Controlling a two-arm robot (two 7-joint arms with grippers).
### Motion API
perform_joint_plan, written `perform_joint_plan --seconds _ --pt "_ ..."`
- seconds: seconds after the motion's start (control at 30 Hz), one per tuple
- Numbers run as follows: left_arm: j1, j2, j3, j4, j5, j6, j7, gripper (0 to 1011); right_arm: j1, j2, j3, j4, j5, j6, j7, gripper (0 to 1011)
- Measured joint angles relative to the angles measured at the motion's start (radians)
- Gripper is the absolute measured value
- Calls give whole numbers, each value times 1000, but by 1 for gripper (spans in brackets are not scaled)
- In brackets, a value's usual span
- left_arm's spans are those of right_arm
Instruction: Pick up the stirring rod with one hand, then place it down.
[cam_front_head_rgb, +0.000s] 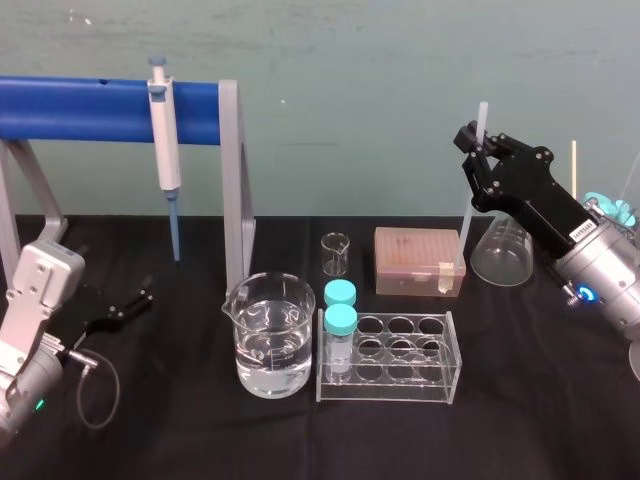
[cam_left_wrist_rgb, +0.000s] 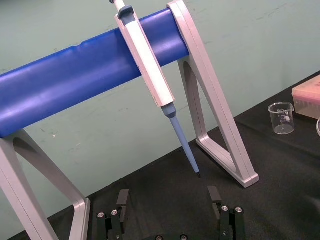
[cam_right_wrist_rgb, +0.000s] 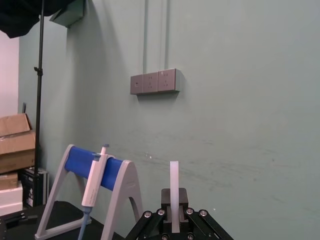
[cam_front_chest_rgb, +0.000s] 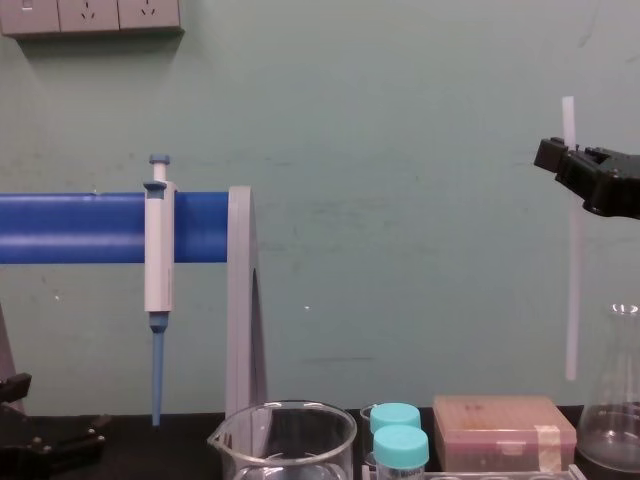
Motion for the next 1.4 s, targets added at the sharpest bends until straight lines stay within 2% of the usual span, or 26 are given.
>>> perform_joint_plan --seconds 1.4 --pt "0 0 0 0 0 0 0 1000 0 -9 -5 3 -8 5 5 70"
